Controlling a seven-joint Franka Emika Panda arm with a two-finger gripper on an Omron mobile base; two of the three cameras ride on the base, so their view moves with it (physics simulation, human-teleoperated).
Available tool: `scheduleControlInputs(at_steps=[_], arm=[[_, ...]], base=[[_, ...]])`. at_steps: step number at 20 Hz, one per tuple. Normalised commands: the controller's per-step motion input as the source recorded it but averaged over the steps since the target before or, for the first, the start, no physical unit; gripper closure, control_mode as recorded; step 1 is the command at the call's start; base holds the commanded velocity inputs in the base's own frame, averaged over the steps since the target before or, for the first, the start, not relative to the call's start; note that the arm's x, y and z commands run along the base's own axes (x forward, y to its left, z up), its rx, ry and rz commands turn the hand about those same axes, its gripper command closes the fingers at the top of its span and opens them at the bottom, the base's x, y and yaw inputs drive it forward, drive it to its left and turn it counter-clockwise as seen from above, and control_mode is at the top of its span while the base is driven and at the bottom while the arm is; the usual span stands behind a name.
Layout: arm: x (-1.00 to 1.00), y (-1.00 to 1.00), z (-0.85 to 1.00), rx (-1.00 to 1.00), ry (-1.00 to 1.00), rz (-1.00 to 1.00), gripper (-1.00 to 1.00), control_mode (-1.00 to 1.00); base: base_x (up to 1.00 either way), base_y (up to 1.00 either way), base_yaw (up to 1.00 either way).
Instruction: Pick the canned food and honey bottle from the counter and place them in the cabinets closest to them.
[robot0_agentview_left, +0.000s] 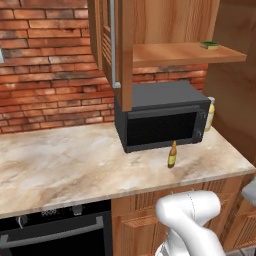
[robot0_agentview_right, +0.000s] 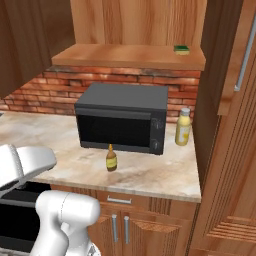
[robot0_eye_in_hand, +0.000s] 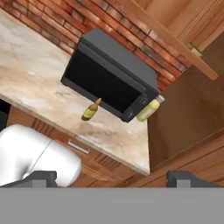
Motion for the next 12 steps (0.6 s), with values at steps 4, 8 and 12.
scheduleControlInputs(at_steps=[4,8,12], arm=[[0.19,0.07,0.00,0.02,0.09,-0.09,-1.00,-1.00],[0.13,-0.07,0.00,0.10,0.15,0.00,-1.00,-1.00],[0.09,-0.18,0.00,0.12,0.19,0.00,-1.00,-1.00]], base=[[0.00,0.00,0.00],[0.00,0.00,0.00],[0.00,0.00,0.00]])
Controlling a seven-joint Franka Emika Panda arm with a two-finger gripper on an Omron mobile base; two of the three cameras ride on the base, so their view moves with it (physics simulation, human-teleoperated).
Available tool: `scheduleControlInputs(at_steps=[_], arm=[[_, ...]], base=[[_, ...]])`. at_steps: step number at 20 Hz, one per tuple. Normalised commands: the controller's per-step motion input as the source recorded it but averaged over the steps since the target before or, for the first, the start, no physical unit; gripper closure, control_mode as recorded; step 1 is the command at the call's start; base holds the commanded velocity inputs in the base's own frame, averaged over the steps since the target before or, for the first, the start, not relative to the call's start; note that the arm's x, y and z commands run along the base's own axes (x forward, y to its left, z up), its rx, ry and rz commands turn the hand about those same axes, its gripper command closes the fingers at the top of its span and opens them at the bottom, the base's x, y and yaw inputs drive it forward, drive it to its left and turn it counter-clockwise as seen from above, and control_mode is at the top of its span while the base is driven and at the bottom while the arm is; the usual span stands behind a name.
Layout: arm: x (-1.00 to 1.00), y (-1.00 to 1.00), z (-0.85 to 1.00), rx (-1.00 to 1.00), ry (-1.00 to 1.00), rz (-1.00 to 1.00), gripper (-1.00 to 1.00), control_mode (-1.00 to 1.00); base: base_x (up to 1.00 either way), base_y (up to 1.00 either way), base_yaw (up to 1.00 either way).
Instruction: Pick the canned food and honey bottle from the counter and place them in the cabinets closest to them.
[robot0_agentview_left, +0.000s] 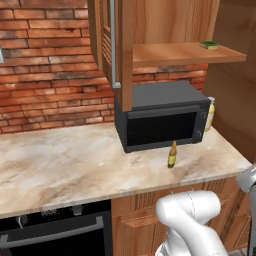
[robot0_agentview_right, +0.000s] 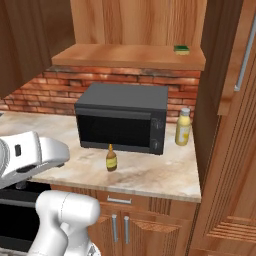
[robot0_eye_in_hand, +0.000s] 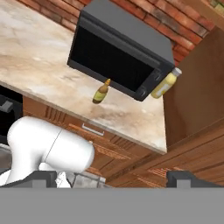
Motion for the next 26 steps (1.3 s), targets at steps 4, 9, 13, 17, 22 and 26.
scheduleControlInputs(at_steps=[4,9,13,17,22,26], arm=[[0.02,0.00,0.00,0.04,0.07,0.00,-1.00,-1.00],[0.01,0.06,-0.01,0.01,0.01,-0.01,-1.00,-1.00],[0.05,0.00,-0.03,0.06,0.01,-0.07,-1.00,-1.00],[0.08,0.03,-0.06,0.10,0.00,-0.12,-1.00,-1.00],[0.15,0.11,-0.06,0.08,0.00,-0.14,-1.00,-1.00],[0.26,0.13,-0.10,0.07,0.00,-0.14,-1.00,-1.00]], base=[[0.00,0.00,0.00],[0.00,0.00,0.00],[0.00,0.00,0.00],[0.00,0.00,0.00],[0.00,0.00,0.00],[0.00,0.00,0.00]])
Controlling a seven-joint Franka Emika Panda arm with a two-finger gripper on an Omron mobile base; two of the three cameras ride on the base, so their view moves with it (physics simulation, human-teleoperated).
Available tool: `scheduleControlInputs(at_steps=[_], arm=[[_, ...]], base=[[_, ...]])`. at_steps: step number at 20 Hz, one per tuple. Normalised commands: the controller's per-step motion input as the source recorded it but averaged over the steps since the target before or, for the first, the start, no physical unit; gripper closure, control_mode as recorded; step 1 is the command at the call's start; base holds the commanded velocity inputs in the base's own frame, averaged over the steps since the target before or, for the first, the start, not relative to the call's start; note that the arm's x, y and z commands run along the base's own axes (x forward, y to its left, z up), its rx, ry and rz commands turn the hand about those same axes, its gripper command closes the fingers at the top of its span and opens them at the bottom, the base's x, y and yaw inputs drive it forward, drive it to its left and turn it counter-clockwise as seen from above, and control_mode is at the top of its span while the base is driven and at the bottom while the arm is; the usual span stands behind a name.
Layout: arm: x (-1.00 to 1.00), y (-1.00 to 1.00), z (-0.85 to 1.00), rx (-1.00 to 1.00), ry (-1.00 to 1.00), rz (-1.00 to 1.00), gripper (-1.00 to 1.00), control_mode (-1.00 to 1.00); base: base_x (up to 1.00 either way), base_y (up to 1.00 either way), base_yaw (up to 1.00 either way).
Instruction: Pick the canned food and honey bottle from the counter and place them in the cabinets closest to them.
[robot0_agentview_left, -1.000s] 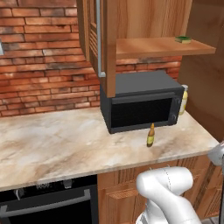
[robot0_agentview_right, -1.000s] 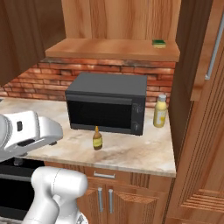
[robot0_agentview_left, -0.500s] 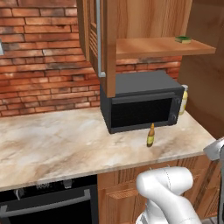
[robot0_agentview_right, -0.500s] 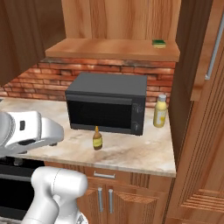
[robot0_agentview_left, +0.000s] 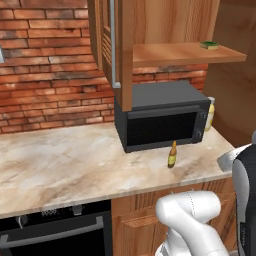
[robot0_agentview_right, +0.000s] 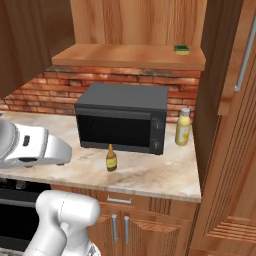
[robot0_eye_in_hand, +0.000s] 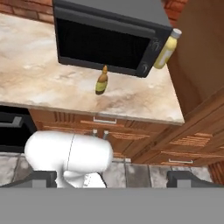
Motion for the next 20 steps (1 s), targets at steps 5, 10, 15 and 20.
scheduleControlInputs(at_steps=[5,10,15,20], arm=[[0.29,0.06,-0.15,0.07,0.00,-0.12,-1.00,-1.00],[0.32,0.03,-0.20,0.09,0.00,-0.10,-1.00,-1.00],[0.38,0.05,-0.21,0.09,0.01,-0.09,-1.00,-1.00],[0.39,0.03,-0.22,0.06,0.01,-0.08,-1.00,-1.00]], base=[[0.00,0.00,0.00],[0.00,0.00,0.00],[0.00,0.00,0.00],[0.00,0.00,0.00]])
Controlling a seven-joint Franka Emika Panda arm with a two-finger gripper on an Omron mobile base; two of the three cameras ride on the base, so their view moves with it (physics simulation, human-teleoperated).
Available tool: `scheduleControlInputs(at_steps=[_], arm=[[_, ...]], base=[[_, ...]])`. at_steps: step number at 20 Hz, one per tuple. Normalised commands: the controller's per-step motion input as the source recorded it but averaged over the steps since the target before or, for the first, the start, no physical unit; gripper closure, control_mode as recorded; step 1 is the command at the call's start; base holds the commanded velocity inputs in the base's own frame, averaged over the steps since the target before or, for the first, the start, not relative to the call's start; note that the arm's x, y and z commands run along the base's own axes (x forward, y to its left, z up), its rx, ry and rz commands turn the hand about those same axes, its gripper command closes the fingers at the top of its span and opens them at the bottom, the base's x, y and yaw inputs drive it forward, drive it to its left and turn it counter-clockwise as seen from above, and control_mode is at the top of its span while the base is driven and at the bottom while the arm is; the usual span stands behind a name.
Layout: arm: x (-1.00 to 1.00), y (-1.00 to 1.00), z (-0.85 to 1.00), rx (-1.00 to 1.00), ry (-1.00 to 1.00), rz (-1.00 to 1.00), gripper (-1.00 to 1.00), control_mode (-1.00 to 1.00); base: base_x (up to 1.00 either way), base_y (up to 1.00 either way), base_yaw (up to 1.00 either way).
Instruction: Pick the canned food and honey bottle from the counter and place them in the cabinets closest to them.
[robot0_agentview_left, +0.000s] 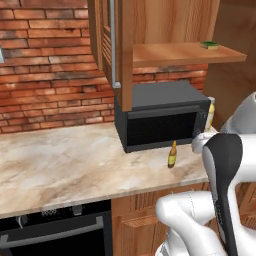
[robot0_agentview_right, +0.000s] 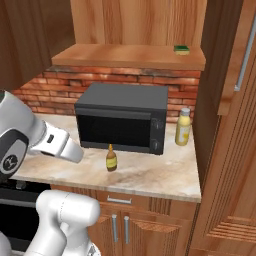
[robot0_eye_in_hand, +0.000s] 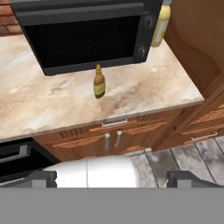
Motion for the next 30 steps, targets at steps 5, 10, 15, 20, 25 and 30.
scheduleControlInputs(at_steps=[5,10,15,20,25,30], arm=[[0.39,0.00,-0.20,0.00,0.00,-0.06,-1.00,-1.00],[0.36,0.00,-0.21,0.00,0.00,-0.05,-1.00,-1.00],[0.32,0.00,-0.24,0.00,0.02,-0.04,-1.00,-1.00],[0.29,0.00,-0.26,0.00,0.03,-0.02,-1.00,-1.00],[0.35,-0.01,-0.26,0.00,0.04,-0.01,-1.00,-1.00],[0.35,-0.04,-0.28,0.00,0.03,-0.01,-1.00,-1.00]], base=[[0.00,0.00,0.00],[0.00,0.00,0.00],[0.00,0.00,0.00],[0.00,0.00,0.00],[0.00,0.00,0.00],[0.00,0.00,0.00]])
